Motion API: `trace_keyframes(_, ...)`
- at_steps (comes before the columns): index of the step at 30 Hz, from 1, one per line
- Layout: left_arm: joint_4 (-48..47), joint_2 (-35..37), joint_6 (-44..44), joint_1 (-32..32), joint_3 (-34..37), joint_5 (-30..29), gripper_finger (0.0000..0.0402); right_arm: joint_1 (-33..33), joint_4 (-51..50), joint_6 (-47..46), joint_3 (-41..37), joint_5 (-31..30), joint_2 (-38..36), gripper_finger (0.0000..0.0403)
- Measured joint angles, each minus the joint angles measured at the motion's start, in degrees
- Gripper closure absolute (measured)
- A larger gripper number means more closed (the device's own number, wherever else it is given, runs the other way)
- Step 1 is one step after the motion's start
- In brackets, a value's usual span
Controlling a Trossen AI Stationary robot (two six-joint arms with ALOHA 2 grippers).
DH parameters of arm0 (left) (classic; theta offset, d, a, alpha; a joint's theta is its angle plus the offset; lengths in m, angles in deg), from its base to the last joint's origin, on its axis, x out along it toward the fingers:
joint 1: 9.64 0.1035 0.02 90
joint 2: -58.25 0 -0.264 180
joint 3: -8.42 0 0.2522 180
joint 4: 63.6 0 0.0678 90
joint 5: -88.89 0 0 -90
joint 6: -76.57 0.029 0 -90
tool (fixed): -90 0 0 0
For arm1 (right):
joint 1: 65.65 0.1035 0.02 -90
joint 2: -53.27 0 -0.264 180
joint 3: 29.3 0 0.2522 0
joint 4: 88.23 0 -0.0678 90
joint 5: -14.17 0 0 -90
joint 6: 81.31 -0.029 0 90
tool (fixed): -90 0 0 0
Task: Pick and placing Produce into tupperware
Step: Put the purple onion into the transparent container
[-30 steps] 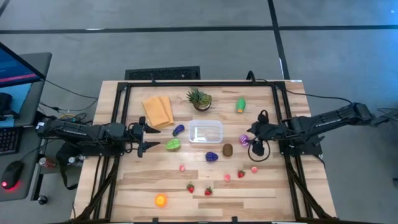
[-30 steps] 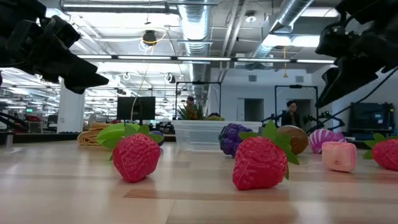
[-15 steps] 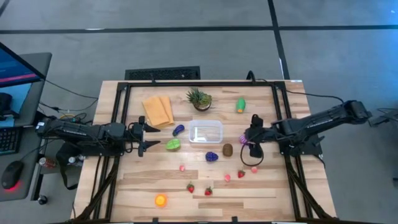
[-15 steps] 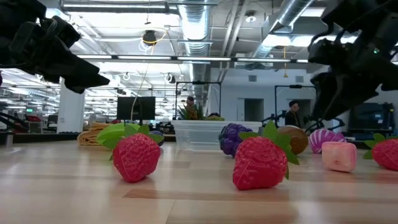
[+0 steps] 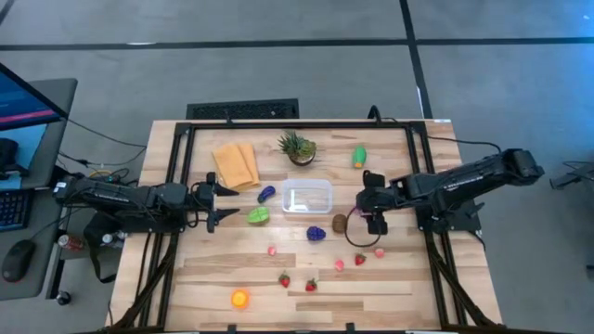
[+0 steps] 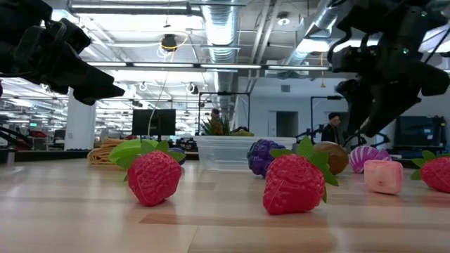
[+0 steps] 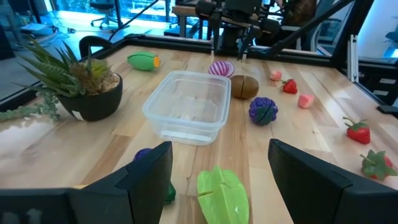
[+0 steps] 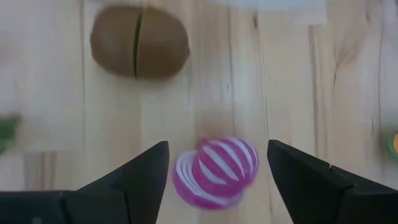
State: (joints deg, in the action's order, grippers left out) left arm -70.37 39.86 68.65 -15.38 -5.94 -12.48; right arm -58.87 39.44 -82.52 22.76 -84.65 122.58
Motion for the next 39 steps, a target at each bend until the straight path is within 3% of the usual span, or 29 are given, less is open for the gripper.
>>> trace_keyframes(14, 0.26, 0.02, -1.29, -0.02, 0.00, -1.68, 0.0146, 0.34, -10.15, 1.64, 6.23, 0.90, 9.84, 0.0059)
trace_keyframes(25, 0.14, 0.02, -1.69, -0.02, 0.00, -2.16, 0.0146, 0.68, -10.18, 2.44, 6.23, -0.22, 14.42, 0.0055)
trace_keyframes(39, -1.25, 0.00, -2.06, -0.02, 0.00, -2.24, 0.0146, 0.71, -8.50, 6.86, 6.21, -1.77, 14.39, 0.0055)
